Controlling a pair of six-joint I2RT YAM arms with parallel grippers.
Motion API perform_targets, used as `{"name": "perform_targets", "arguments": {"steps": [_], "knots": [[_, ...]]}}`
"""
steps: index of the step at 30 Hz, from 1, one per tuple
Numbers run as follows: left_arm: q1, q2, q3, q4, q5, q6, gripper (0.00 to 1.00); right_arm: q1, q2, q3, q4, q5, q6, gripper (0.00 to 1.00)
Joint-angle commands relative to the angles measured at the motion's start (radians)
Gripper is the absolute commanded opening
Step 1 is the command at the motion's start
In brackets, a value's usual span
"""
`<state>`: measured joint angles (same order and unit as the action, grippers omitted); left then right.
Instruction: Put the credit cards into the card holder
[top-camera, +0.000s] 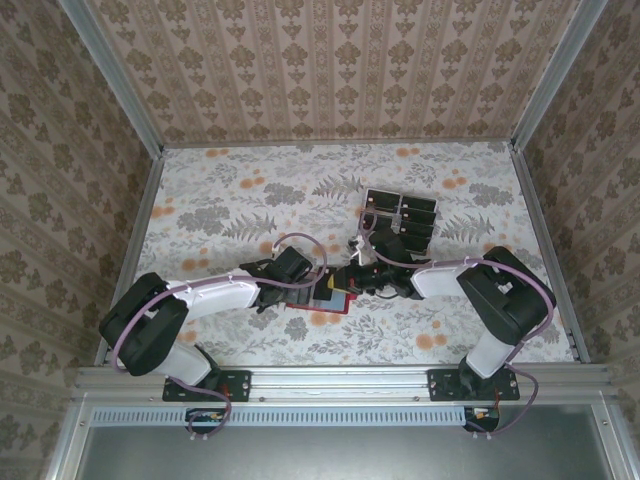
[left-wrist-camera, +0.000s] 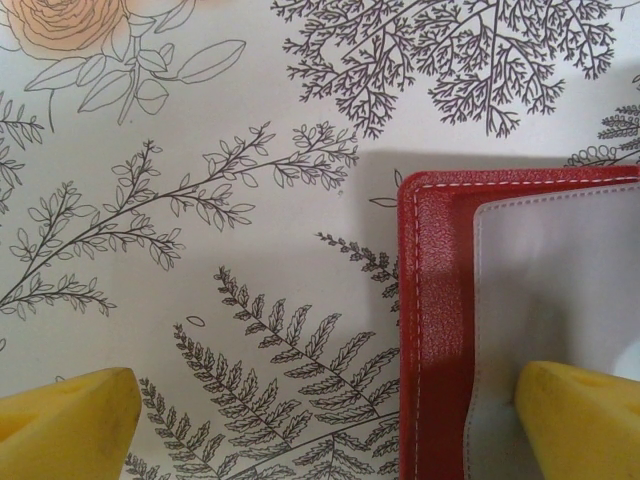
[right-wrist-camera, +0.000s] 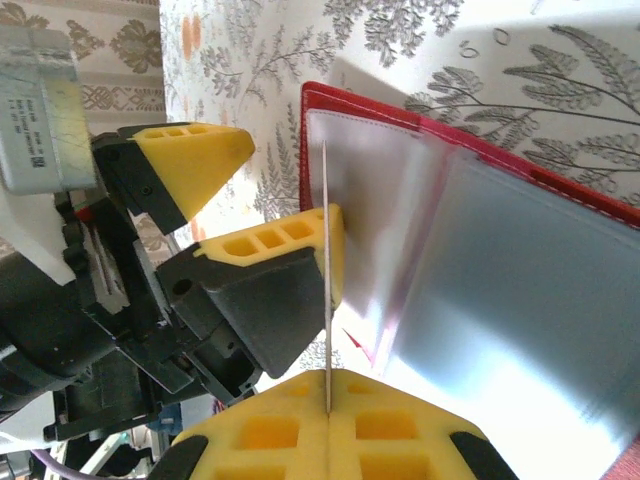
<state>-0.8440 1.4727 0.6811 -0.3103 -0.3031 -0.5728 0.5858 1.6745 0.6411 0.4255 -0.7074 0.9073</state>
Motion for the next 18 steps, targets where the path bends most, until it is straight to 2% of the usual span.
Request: {"name": "perform_targets", "arguments": {"steps": [1,18], "knots": [[-0.005,0.007,-0.029,-0.052,-0.002,-0.01,1.0,-0.01,0.006,-0.024,-0.032,0.012,-0.023,0.0],[-0.004,0.015,-0.029,-0.046,-0.003,-0.011,1.0,-0.012,0.069,-0.046,0.086,-0.007,0.033,0.0]]}}
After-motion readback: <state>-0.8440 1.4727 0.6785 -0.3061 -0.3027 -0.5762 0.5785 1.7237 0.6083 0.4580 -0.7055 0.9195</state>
